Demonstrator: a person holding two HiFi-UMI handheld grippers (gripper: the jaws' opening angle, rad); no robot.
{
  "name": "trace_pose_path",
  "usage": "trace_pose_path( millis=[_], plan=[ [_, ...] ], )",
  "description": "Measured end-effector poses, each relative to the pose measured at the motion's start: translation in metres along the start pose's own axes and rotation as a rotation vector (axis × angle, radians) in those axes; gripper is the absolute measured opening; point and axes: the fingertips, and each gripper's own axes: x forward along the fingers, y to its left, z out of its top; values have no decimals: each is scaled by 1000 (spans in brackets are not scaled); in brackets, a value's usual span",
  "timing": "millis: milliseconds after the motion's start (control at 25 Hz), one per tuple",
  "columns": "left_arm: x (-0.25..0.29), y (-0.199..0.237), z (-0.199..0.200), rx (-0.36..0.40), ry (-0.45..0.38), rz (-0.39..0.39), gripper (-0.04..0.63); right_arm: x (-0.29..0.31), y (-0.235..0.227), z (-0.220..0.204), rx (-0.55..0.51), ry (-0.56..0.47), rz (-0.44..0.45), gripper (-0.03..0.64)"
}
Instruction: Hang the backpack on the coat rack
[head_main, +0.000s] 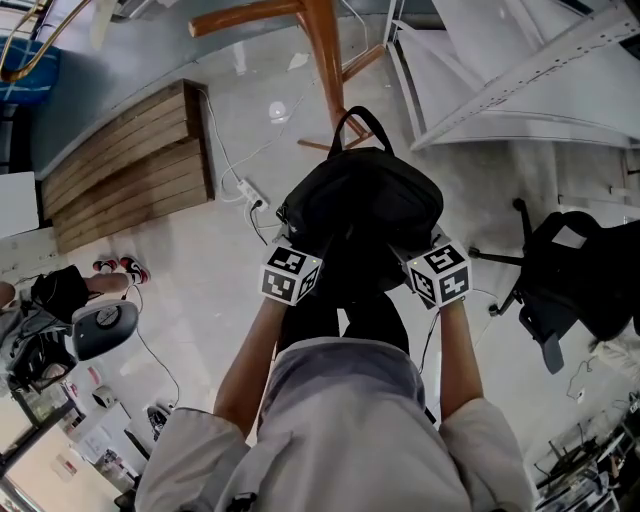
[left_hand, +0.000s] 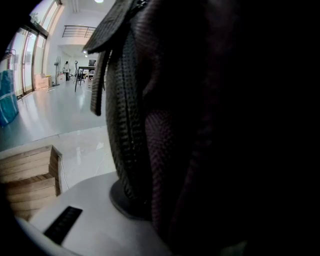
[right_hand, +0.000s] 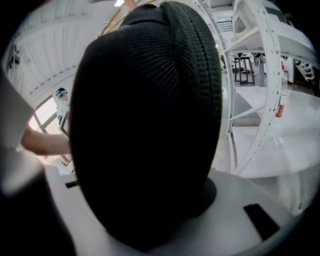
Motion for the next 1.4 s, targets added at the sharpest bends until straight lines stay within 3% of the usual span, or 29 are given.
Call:
trace_pose_path(
  millis=[1400],
  plan=[
    [50,36,-40,-36,81,-10,118,56,-33,-32,87,55,29,168]
  ],
)
